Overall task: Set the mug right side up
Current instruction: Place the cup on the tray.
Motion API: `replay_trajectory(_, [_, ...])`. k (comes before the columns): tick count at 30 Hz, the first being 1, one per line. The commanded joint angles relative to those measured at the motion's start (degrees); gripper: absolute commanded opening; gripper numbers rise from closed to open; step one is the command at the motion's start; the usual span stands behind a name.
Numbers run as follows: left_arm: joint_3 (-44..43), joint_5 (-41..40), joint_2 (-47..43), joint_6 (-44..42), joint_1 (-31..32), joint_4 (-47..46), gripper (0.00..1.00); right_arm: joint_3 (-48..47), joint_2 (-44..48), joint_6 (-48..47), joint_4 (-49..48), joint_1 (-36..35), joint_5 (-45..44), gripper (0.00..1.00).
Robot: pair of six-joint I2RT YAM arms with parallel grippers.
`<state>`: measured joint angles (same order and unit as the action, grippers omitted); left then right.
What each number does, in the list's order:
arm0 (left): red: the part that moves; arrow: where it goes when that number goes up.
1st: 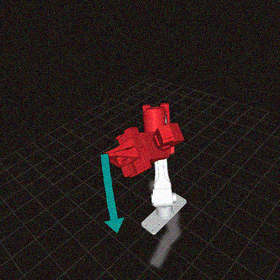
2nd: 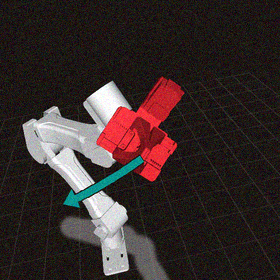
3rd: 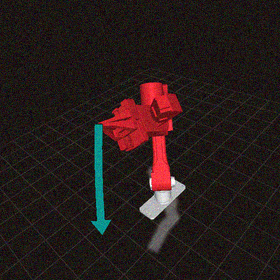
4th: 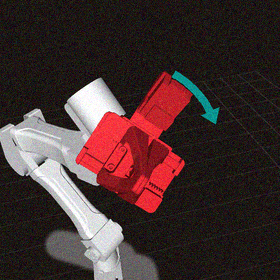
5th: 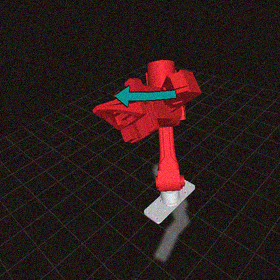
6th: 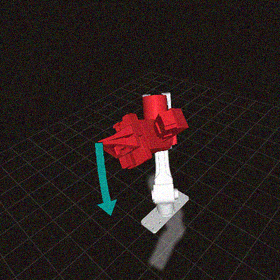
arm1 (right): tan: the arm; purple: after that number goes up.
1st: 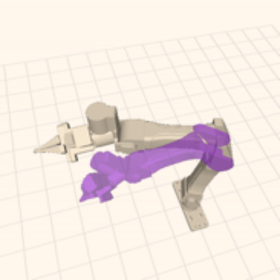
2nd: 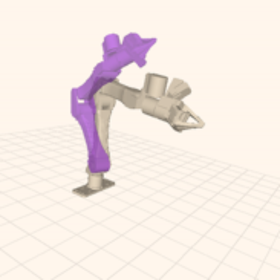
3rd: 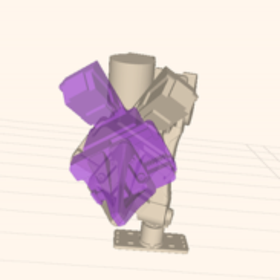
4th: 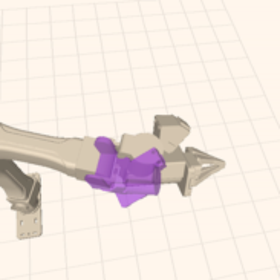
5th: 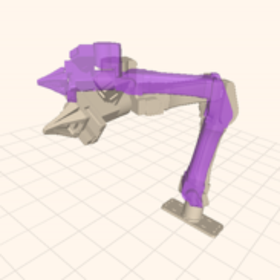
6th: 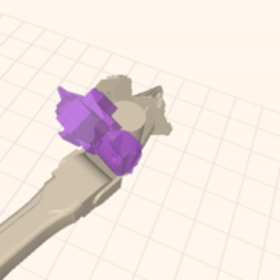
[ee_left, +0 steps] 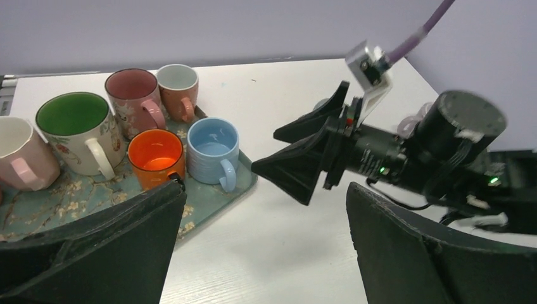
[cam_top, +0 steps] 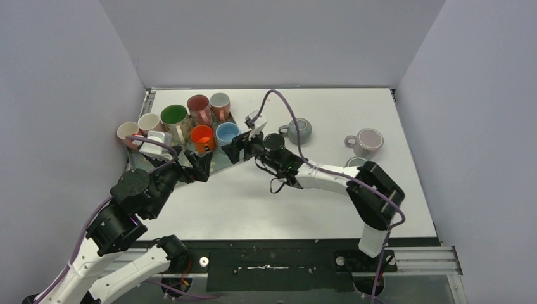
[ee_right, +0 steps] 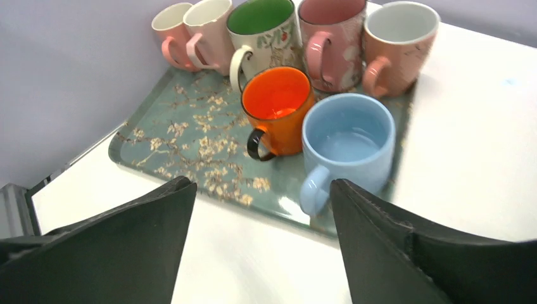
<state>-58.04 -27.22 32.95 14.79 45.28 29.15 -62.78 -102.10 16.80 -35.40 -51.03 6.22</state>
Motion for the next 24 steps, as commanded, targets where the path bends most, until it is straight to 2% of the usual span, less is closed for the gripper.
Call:
replay_trajectory(1, [4.0,8.8,-0.7,-6.5,0.2,-8.7,0.97,0.7,11.9,1.6,19.9,0.8,-3.9,0.82])
replay_trajectory(4, [8.3,13.0,-0.4,-8.4,0.2,-12.3,0.97,1.0,17.5,2.8,30.9,2.0,-6.0,0.89])
replay_trajectory(7, [12.7,14.3,0.9,-8.5,0.1,-17.5,0.97,1.6,22.5,4.5,39.3,3.1,-10.1,0.99])
replay_trajectory(10, [16.9,13.3,3.1,-7.2,0.0,-23.0,0.97,3.1,27.3,6.5,45.1,3.3,-15.3,1.00])
replay_trajectory(14, [19.4,13.2,8.3,-6.4,-1.9,-27.1,0.97,2.8,29.3,7.4,53.8,4.4,-22.6,1.00])
replay_trajectory(16, [18.4,16.0,12.2,-4.2,-5.2,-26.3,0.97,2.4,29.0,7.9,58.1,6.2,-23.2,1.00])
replay_trajectory(18, [17.0,22.4,16.2,-0.5,-10.8,-24.8,0.97,2.6,28.6,9.2,61.1,8.6,-24.1,1.00])
replay_trajectory(22, [13.7,39.2,21.7,3.4,-23.9,-21.6,0.97,5.0,28.5,12.2,63.5,14.5,-26.5,1.00])
replay_trajectory(24, [13.3,39.9,21.9,0.8,-24.9,-20.2,0.97,6.1,28.7,12.9,63.9,17.7,-27.1,1.00])
